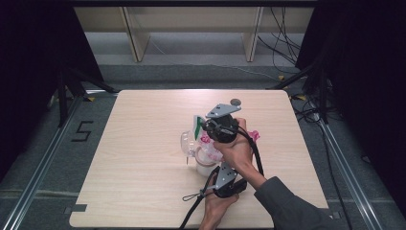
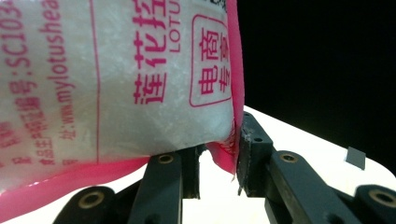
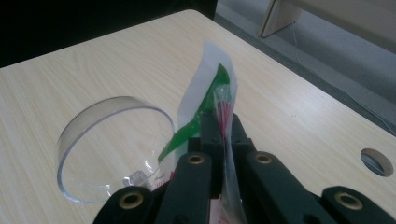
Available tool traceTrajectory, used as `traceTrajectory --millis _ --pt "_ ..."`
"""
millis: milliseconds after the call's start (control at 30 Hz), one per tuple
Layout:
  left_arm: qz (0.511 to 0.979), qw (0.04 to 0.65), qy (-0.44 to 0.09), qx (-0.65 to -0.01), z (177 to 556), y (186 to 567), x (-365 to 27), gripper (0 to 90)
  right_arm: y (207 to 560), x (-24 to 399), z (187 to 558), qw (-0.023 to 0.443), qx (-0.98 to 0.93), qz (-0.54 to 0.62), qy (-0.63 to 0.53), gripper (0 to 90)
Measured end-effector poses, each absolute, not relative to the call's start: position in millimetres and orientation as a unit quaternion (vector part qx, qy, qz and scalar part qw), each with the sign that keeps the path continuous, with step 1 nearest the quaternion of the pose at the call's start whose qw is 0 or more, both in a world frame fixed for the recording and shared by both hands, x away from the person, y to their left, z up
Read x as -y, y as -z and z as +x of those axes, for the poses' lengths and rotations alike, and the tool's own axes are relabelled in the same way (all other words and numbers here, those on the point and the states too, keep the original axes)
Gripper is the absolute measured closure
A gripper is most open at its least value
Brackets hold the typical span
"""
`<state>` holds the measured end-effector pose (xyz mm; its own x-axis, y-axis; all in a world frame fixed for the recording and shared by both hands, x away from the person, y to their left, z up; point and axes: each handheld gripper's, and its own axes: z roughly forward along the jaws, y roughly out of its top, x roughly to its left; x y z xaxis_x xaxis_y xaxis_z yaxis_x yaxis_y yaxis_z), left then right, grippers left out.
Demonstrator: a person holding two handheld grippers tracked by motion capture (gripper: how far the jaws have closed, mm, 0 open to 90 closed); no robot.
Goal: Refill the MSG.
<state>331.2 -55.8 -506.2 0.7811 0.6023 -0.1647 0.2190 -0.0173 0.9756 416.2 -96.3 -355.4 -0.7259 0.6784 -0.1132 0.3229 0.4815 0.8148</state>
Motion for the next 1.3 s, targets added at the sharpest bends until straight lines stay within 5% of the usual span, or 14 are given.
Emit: traceTrajectory --millis 1300 --pt "0.691 0.643 -0.151 -0.295 330.4 505.1 54.0 72.8 356.4 90.6 415.3 0.225 -0.833 0.297 -0.41 90.0"
